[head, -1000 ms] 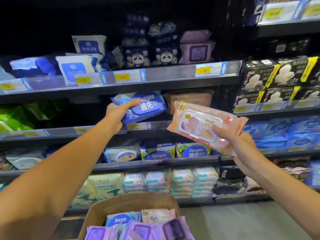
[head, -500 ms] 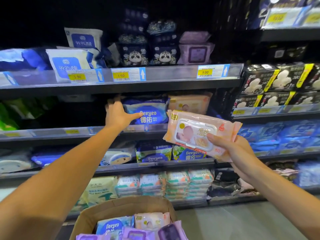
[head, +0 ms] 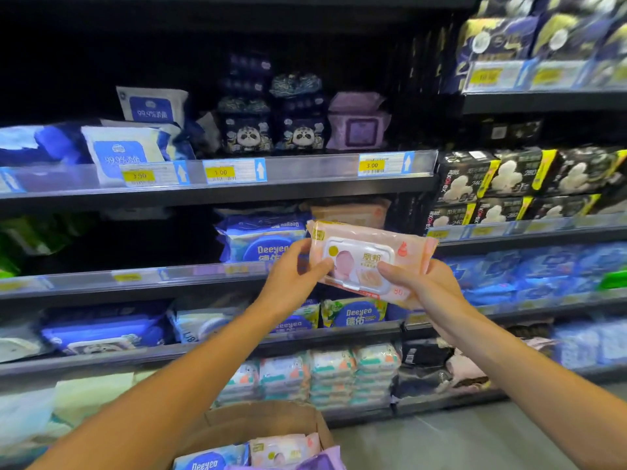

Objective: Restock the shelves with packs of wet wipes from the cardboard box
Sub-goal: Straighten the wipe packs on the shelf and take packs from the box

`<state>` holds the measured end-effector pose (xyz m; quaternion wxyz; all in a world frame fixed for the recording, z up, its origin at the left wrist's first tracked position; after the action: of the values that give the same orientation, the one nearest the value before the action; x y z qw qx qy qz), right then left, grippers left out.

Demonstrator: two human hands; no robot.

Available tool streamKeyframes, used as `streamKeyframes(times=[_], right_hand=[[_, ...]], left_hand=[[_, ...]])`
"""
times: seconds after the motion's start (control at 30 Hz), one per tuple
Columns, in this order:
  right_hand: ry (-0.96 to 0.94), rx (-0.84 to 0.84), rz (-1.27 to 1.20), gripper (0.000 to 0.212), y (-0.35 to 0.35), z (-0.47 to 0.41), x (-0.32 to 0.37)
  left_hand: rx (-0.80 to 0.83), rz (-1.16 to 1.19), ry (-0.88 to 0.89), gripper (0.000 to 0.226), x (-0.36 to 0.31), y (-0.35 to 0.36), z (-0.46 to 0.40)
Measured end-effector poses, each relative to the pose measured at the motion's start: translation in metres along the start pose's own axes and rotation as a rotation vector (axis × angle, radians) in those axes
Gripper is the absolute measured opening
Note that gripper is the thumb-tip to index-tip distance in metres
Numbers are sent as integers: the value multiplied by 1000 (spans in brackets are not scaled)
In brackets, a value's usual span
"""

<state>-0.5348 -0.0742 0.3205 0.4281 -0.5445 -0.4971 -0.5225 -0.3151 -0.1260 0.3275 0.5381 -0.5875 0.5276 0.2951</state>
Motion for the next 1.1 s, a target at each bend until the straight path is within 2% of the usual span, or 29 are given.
streamKeyframes(times=[0.1, 0.2, 0.37, 0.47, 0.53, 0.63, 0.73, 0.87, 1.0, 1.1], right_hand=[[-64, 1, 31, 42, -5, -9, 7], [-212, -55, 198, 58, -10, -18, 19], [-385, -88, 289, 61, -5, -22, 39], [-482, -100, 343, 52, -2, -27, 46], [-525, -169, 467, 49, -2, -35, 43], [-526, -293, 618, 54, -1, -45, 26], [-549, -372, 507, 53, -4, -50, 17], [-449, -401, 491, 70, -4, -68, 3], [-316, -396, 528, 56, 4, -90, -10], [-204, -316, 661, 47, 2, -106, -18]], left_hand=[[-28, 41, -8, 42, -11, -1, -12], [-22, 74, -20, 44, -19, 2, -21], [-72, 185, 15, 48, -23, 9, -29], [-145, 255, -10, 53, -17, 9, -34], [-205, 267, 2, 54, -15, 5, -34], [-237, 267, 35, 57, -10, 6, -33], [-227, 265, 66, 57, -8, 11, -31], [-162, 269, 9, 58, 10, 22, -31], [-71, 158, -40, 72, 26, 24, -34], [-17, -67, -25, 62, 14, 20, -40]])
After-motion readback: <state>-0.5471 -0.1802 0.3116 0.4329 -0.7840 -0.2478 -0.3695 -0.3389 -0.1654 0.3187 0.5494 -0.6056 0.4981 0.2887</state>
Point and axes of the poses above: each hand's wrist, its own z-axis away from the middle knuckle, its own y-axis out of the palm, x = y × z, the point moved 6 cm from there along -z, towards the middle knuckle, and after that the axes turned 1 degree about -y, right-handed, at the moved point
